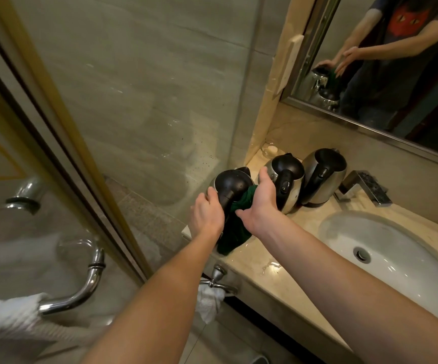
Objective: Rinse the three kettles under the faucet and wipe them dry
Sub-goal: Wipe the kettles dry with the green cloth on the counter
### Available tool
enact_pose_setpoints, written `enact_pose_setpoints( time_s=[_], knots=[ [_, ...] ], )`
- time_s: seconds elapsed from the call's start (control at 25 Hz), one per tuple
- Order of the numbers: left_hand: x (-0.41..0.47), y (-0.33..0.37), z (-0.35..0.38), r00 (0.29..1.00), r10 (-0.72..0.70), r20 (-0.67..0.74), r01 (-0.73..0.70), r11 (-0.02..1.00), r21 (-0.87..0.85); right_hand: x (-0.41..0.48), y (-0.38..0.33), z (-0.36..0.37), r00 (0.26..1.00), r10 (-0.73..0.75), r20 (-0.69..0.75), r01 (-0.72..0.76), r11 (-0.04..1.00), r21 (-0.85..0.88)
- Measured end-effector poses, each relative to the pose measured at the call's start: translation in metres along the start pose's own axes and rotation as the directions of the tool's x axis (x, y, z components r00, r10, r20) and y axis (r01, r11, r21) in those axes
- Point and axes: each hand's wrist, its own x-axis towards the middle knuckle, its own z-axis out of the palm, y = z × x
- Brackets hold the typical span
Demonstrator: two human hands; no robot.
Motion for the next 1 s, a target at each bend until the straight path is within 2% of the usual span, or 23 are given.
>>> enact_pose_setpoints(
  time_s=[0.28,0.44,0.64,1.0],
  knots=[
    [0.004,-0.006,0.003,1.0,0.021,-0.006,-0.021,1.0,-0.022,0.012,0.009,0.002,0.997,0.071,-0.035,-0.074,0.994,-0.077],
    [0.005,-0.006,0.004,0.999,0.034,-0.014,-0.035,0.999,-0.016,0.029,0.024,-0.012,0.993,0.106,-0.052,-0.106,0.994,0.008],
    [0.005,-0.008,0.006,0.999,0.038,-0.025,-0.038,0.999,-0.004,0.057,0.05,-0.04,0.985,0.167,0.041,-0.171,0.975,0.142],
    [0.005,-0.007,0.008,0.997,0.039,-0.061,-0.038,0.999,0.018,0.068,0.054,-0.057,0.976,0.203,0.084,-0.216,0.955,0.201]
  ],
)
